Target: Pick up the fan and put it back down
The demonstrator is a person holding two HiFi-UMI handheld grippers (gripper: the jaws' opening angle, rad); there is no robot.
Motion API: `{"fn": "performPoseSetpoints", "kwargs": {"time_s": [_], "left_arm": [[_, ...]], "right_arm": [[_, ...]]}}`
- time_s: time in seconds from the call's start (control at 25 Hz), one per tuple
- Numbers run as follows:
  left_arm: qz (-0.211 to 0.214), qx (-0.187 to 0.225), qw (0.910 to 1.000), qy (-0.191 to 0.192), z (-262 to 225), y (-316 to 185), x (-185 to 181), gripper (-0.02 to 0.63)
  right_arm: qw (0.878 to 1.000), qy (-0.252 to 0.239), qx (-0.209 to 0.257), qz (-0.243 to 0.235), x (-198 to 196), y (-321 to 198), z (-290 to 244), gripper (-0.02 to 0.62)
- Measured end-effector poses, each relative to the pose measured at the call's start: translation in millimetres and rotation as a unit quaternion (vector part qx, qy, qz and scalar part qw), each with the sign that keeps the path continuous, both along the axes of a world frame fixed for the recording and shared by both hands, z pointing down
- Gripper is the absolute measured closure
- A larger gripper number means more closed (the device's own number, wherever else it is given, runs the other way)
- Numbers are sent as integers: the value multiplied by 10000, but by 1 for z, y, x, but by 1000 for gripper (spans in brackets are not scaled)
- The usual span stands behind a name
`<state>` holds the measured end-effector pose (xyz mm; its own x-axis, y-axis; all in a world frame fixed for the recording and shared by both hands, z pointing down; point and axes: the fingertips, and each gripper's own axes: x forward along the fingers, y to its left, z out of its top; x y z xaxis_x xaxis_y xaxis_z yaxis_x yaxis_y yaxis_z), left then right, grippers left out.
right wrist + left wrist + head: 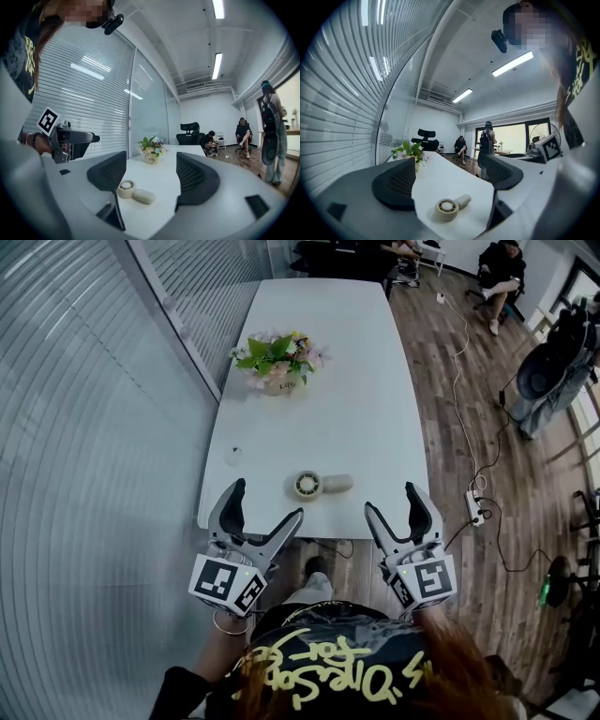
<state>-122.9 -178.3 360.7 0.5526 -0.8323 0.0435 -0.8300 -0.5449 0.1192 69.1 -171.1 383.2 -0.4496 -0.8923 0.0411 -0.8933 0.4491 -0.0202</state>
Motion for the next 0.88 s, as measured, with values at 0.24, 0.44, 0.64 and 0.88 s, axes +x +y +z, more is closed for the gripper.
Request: {"fn": "performPoseSetpoints", "kwargs": {"time_s": [0.24,0.44,0.64,0.88], "left_arm": [[129,7,9999,48,0,-42,-5,146],[204,-22,9998,63,0,-70,-8,146],[308,-53,9995,41,-2,-85,-5,146],[358,-48,9993,69,0,-102,-2,146]], "right_arm": [[10000,12,-3,70,-7,-36,0,281],[9999,50,-31,151,-9,-61,0,281],[9998,26,14,218,-8,-77,-6,281],[9997,132,65,192,-6,-93,-6,281]]}}
